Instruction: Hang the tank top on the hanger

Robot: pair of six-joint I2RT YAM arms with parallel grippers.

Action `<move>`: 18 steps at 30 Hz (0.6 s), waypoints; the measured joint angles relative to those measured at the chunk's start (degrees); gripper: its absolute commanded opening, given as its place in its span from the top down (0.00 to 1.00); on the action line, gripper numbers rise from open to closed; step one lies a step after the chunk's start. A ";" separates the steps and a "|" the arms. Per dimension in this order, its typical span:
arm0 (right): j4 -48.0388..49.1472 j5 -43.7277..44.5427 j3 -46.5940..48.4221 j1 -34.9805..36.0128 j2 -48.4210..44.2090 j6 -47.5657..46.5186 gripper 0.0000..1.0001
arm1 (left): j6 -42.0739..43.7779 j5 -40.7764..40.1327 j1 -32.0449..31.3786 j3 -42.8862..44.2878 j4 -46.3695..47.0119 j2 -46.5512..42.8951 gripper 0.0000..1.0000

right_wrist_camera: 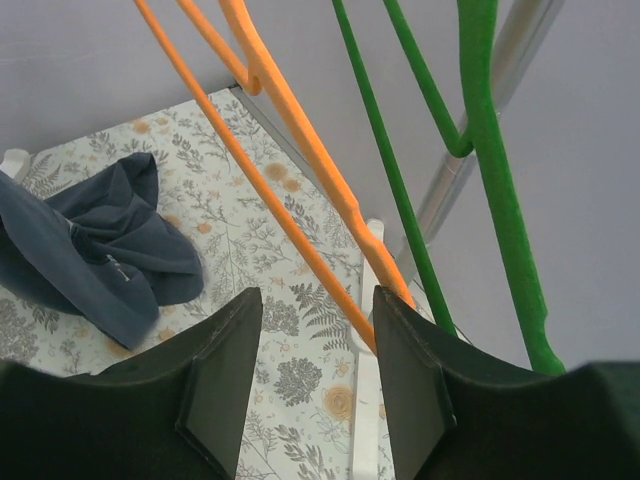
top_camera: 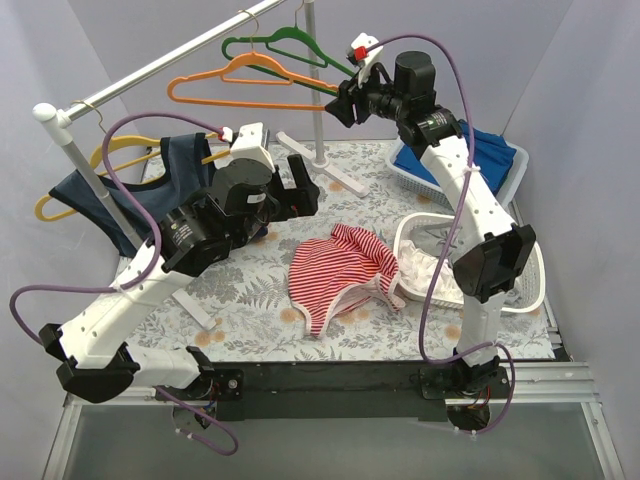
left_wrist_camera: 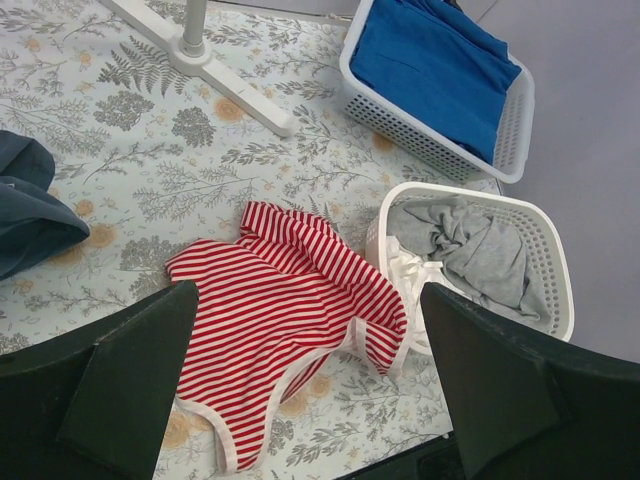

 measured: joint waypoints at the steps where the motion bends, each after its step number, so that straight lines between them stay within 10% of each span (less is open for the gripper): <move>1: 0.22 -0.50 0.04 -0.07 0.55 -0.26 0.44 | 0.15 0.00 0.17 0.22 -0.09 0.07 0.05; 18: 3.52 -10.73 -7.67 -0.44 -1.14 -1.16 0.43 | 2.43 -2.14 2.19 1.36 -0.46 0.28 0.04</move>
